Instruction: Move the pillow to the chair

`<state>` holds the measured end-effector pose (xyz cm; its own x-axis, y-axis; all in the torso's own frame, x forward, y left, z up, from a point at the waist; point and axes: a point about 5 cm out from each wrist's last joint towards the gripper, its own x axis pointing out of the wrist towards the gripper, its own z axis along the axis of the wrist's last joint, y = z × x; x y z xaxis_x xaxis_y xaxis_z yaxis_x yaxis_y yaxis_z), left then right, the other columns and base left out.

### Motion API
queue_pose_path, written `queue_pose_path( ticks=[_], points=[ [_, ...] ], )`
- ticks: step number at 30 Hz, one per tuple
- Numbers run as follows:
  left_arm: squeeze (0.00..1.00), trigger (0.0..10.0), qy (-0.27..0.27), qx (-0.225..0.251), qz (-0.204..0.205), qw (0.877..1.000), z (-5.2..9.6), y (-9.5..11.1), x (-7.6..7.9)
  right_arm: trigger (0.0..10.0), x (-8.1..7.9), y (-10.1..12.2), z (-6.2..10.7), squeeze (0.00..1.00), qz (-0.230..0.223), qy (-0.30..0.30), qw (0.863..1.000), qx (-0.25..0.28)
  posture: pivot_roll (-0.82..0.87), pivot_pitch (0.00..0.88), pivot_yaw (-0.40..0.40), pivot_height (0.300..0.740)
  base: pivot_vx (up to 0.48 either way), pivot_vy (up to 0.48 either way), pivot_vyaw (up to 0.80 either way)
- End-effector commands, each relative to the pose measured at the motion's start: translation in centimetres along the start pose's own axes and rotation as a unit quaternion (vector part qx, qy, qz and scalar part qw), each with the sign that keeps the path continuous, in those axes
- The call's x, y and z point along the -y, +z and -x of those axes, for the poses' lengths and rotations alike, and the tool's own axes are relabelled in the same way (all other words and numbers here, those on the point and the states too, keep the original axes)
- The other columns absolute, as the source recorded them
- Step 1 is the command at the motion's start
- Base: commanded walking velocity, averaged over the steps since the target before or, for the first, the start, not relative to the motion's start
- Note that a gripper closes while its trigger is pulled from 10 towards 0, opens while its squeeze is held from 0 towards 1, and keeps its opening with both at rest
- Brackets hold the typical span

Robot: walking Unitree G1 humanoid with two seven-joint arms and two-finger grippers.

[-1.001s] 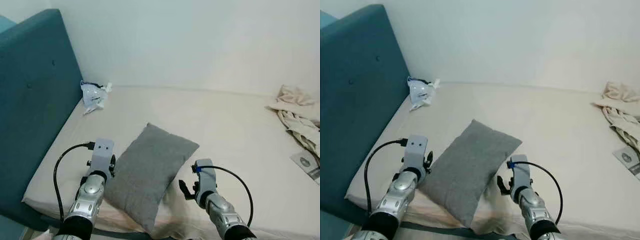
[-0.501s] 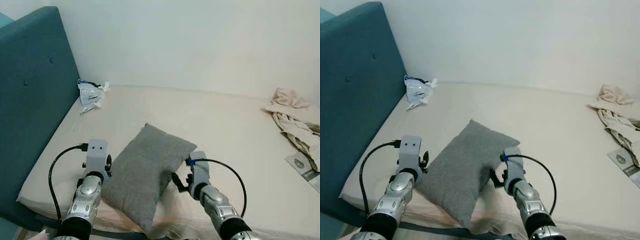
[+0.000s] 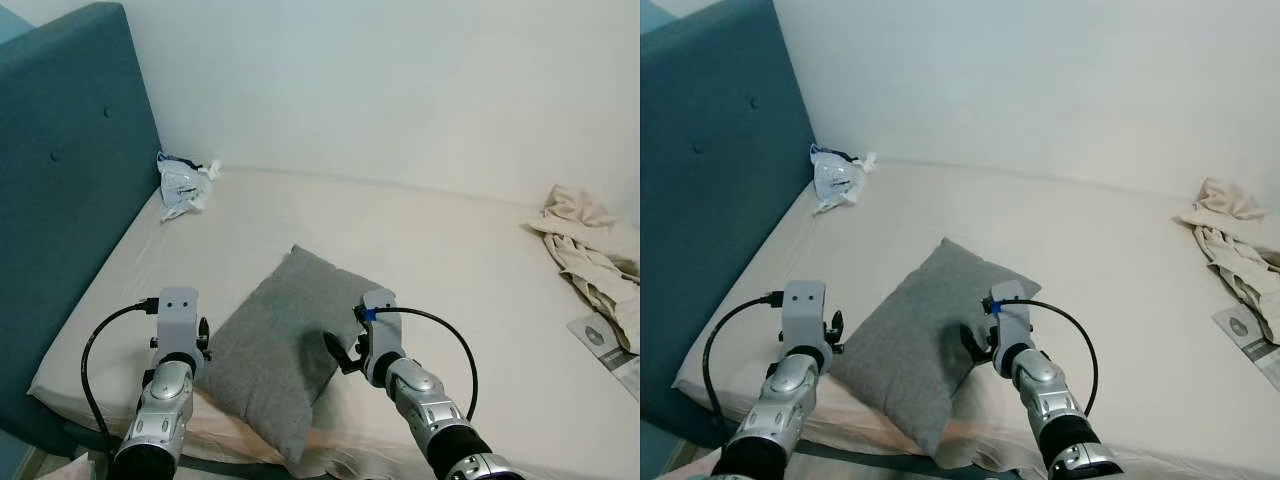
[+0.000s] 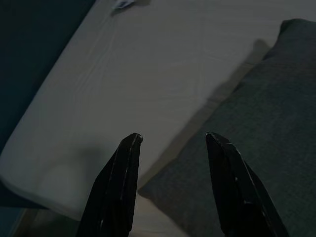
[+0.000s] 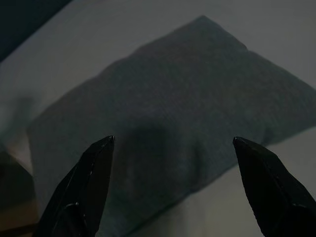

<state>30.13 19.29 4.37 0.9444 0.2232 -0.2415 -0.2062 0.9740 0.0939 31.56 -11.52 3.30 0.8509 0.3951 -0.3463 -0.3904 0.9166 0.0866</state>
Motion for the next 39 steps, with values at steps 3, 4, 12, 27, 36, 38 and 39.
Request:
queue_pose_path(
  ticks=[3,4,12,27,36,38,39],
  points=[
    [0.0,10.0,0.004,-0.013,0.001,1.0,0.3,-0.7,-0.1,10.0,0.1,0.4,-0.1,0.0,-0.006,0.006,1.0,0.009,0.05,0.089,-0.081,0.675,0.0,0.0,0.0],
    [0.0,10.0,0.004,-0.013,0.0,1.0,0.3,-0.7,-0.1,10.0,0.2,0.5,-0.1,0.0,0.0,0.003,1.0,0.009,0.04,0.087,-0.081,0.67,0.0,0.0,0.0],
    [0.0,10.0,0.003,-0.01,-0.003,1.0,0.1,-0.4,-0.1,10.0,0.4,0.5,0.0,0.0,0.0,0.004,1.0,0.008,0.04,0.085,-0.079,0.645,0.0,0.0,0.0],
    [0.0,10.0,-0.005,-0.008,-0.012,1.0,0.0,-0.2,-0.3,10.0,0.4,0.1,0.3,0.0,0.002,-0.009,1.0,0.006,0.04,0.093,-0.065,0.635,0.0,0.0,0.0],
    [0.0,10.0,-0.039,0.013,-0.048,0.998,-0.5,0.9,-0.1,10.0,0.5,0.5,0.2,0.0,-0.005,-0.012,1.0,0.017,0.05,0.097,-0.067,0.635,0.0,0.0,0.0],
    [0.0,10.0,-0.052,0.02,-0.049,0.997,-0.7,1.4,0.2,10.0,0.5,0.7,0.1,0.0,-0.008,-0.011,1.0,0.022,0.05,0.1,-0.066,0.635,0.0,0.0,0.0],
    [0.0,10.0,-0.057,0.023,-0.045,0.997,-0.8,1.6,0.2,10.0,0.5,0.9,0.0,0.0,-0.01,-0.011,1.0,0.025,0.05,0.1,-0.066,0.635,0.0,0.0,0.0]
  ],
)
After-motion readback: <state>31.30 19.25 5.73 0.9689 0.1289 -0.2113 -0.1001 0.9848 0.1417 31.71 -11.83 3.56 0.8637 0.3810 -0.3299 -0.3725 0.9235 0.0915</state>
